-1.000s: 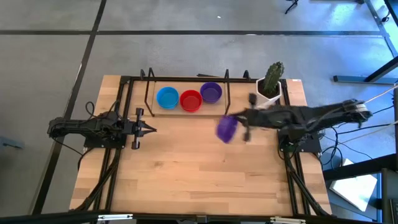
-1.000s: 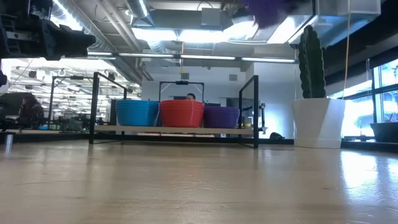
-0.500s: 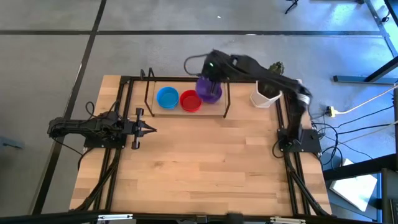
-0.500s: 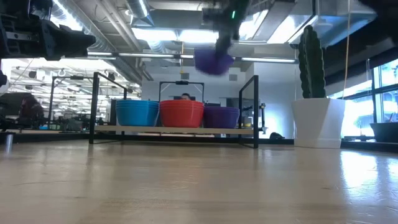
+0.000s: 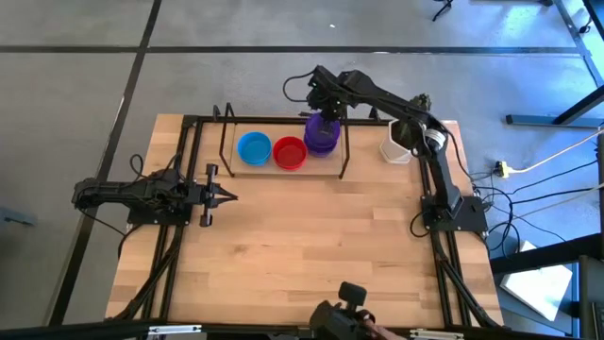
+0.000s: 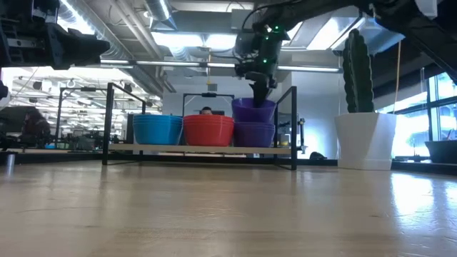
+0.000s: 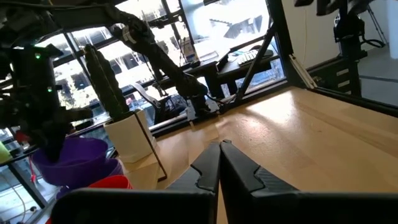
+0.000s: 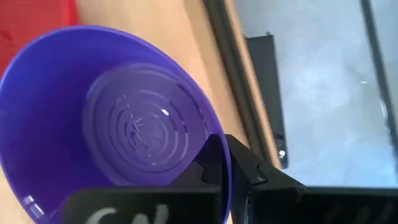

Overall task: Pick & Place Mini bowls
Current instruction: Stack the violet bowl on top of the violet bowls on the shelf

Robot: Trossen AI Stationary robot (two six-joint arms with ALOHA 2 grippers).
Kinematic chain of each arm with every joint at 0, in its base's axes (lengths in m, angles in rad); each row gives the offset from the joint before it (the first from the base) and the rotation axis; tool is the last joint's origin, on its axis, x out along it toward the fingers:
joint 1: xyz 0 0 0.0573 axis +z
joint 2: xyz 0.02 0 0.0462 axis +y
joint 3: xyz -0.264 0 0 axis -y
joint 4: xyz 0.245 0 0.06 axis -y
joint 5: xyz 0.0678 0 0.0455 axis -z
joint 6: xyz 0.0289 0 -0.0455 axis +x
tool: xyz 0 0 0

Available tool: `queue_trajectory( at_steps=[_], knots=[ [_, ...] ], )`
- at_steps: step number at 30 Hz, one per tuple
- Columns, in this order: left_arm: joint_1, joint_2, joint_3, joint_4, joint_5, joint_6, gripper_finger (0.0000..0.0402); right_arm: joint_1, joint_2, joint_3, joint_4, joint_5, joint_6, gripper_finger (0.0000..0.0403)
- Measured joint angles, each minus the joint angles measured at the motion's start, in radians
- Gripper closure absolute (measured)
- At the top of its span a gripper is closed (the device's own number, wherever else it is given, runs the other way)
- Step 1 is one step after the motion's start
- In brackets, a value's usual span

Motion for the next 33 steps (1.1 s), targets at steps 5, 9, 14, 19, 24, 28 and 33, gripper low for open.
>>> queue_trajectory(
  at_steps=[5, 9, 14, 19, 24, 28, 33],
  knots=[
    [0.000, 0.000, 0.000, 0.000, 0.000, -0.001, 0.0399, 0.010, 0.054, 0.000, -0.005, -0.009, 0.006, 0.0401],
    [0.000, 0.000, 0.000, 0.000, 0.000, -0.001, 0.0395, 0.013, 0.079, 0.000, -0.008, -0.013, 0.002, 0.0400],
    [0.000, 0.000, 0.000, 0.000, 0.000, 0.000, 0.0396, 0.010, 0.099, 0.000, -0.014, -0.023, -0.001, 0.0382],
    [0.000, 0.000, 0.000, 0.000, 0.000, -0.001, 0.0398, 0.004, 0.102, 0.000, -0.004, -0.055, -0.009, 0.0375],
    [0.000, 0.000, 0.000, 0.000, 0.000, -0.001, 0.0394, 0.005, 0.100, 0.000, -0.007, -0.056, -0.018, 0.0372],
    [0.000, 0.000, 0.000, 0.000, 0.000, 0.000, 0.0396, 0.010, 0.100, 0.000, -0.011, -0.056, -0.022, 0.0371],
    [0.000, 0.000, 0.000, 0.000, 0.000, 0.003, 0.0397, 0.022, 0.096, 0.000, -0.018, -0.053, -0.025, 0.0370]
  ],
)
